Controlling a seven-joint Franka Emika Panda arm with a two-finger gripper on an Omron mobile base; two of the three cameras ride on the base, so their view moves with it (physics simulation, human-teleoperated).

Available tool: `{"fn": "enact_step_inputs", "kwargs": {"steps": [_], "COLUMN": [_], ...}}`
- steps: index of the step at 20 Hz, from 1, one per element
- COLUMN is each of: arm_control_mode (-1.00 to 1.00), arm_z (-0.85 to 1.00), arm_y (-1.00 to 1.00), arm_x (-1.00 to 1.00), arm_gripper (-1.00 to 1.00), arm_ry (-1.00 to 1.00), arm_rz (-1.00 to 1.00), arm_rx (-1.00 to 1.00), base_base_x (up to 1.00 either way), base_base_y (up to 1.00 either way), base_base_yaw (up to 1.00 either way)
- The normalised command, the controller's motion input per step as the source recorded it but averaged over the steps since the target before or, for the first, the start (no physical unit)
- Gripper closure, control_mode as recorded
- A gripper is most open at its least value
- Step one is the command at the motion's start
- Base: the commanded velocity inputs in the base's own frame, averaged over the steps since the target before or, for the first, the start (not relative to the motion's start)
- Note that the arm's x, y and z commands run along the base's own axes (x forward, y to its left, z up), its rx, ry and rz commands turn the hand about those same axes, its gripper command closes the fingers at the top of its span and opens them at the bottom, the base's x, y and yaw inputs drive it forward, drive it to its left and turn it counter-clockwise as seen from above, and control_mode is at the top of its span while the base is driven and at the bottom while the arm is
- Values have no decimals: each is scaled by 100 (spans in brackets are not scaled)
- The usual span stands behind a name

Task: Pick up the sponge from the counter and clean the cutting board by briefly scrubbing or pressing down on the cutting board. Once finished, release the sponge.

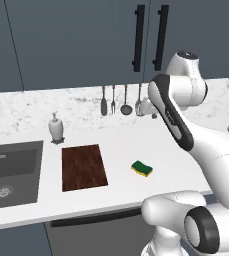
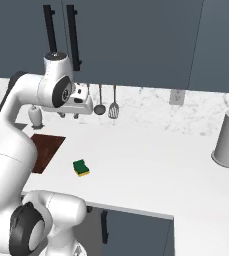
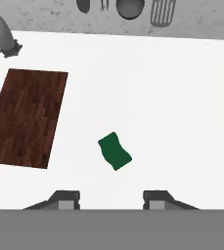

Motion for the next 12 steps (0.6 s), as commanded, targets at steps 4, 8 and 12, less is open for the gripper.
{"fn": "enact_step_inputs", "kwargs": {"steps": [4, 8, 12], "arm_control_mode": [-100, -100, -100], "arm_z": [-12, -29, -26], "arm_y": [7, 13, 4], "arm_x": [-4, -17, -27], "arm_gripper": [-100, -100, -100], "arm_ry": [0, 0, 0], "arm_rz": [0, 2, 4], "arm_rx": [-1, -2, 0], "base_base_x": [0, 0, 0], "base_base_y": [0, 0, 0], "base_base_yaw": [0, 0, 0]}}
